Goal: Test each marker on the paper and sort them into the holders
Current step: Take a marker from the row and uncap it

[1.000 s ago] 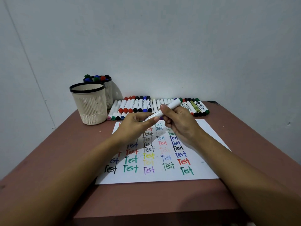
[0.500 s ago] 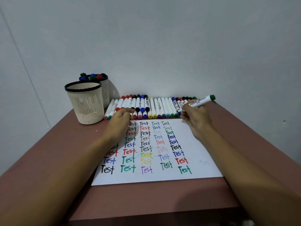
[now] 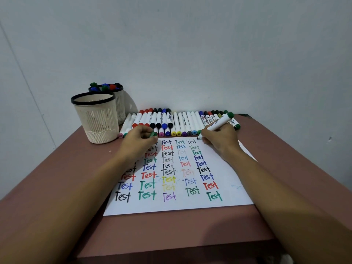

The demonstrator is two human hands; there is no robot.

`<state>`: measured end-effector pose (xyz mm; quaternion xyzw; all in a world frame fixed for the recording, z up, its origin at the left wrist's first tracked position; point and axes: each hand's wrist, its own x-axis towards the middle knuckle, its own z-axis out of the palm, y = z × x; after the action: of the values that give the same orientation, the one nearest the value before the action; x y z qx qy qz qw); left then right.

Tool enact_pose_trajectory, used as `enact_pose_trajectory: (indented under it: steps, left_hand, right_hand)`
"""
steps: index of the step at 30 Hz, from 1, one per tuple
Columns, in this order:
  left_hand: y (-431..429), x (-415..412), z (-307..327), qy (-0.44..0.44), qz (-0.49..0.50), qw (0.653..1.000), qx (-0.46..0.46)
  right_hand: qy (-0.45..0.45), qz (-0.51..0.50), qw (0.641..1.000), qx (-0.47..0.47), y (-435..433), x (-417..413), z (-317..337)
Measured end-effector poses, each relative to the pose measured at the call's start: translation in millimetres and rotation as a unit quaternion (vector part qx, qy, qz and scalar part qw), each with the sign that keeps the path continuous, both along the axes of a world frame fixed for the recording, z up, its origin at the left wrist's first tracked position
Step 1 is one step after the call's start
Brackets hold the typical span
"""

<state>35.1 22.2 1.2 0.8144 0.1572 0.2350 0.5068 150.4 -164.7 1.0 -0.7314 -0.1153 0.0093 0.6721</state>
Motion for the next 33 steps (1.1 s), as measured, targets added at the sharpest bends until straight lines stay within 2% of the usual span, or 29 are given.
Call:
enact_pose_trajectory:
  steps: [9, 22, 28, 33]
  left_hand:
    - [-0.7, -1.0, 0.5, 0.011, -0.007, 1.000, 0.017]
    - [-1.4, -1.7, 1.1, 0.010, -0.005, 1.000, 0.026]
    - [-2.6, -1.6, 1.7, 0.008, -0.009, 1.000, 0.027]
    - [-2.4, -1.6, 1.4, 0.010, -0.007, 0.999, 0.039]
  right_hand:
    - [-0.028, -0.027, 0.998, -0.043, -0.8, -2.0, -1.3]
    - [-0.020, -0.004, 0.999, -0.033, -0.1, -0.5, -1.6]
    - [-0.017, -0.035, 0.999, -0.001, -0.5, 2.4, -3.0]
    - [-0.038, -0.035, 0.998, -0.037, 0.1, 1.4, -3.9]
